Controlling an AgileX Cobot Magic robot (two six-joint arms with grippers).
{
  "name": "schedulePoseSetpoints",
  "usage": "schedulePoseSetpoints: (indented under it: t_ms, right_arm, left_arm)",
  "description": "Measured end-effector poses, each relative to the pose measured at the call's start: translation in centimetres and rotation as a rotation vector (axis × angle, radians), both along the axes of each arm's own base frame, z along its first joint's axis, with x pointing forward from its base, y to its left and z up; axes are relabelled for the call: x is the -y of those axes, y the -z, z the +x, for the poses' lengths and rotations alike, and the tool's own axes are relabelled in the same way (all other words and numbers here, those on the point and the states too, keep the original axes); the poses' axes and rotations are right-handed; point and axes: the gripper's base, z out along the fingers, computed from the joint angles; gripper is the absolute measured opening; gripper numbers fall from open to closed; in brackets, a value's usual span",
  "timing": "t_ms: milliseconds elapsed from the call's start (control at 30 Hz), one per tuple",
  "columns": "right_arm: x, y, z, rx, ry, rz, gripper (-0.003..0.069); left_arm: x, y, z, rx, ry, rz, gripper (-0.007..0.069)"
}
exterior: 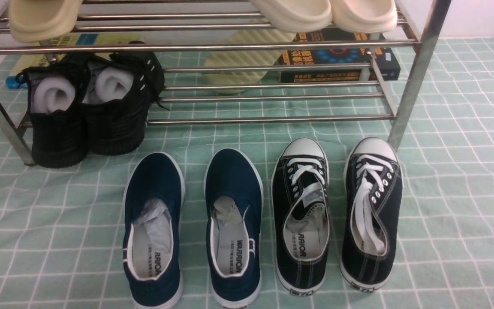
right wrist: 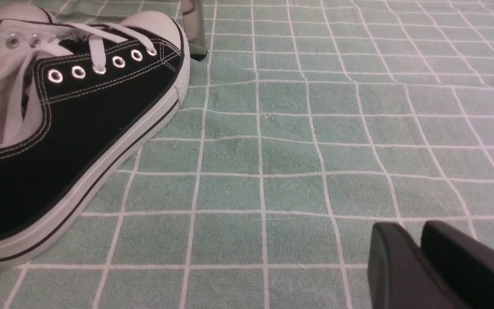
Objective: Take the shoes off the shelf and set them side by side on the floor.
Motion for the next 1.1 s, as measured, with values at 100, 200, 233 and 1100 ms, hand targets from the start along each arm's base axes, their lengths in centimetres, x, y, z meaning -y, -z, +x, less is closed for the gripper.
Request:
schedulePoseSetpoints:
  t_ms: [100, 200, 233, 1100]
  right_arm:
    - [0.00, 0.00, 0.00, 0.000, 0.000, 0.000, 0.0122]
    - [0.00, 0.00, 0.00, 0.000, 0.000, 0.000, 0.0126]
    - [0.00, 0.00, 0.00, 0.000, 0.000, 0.000, 0.0127]
    - [0.00, 0.00, 0.00, 0.000, 0.000, 0.001, 0.0158]
  left_arm:
    - [0.00, 0.00, 0.00, 0.000, 0.000, 0.001, 0.0054]
    - [-0.11, 0.00, -0.02, 0.000, -0.021, 0.001, 0.0056]
    - [-0.16, 0.00, -0.03, 0.000, -0.030, 0.001, 0.0057]
    - [0.07, 0.01, 0.01, -0.001, 0.013, 0.001, 0.0086]
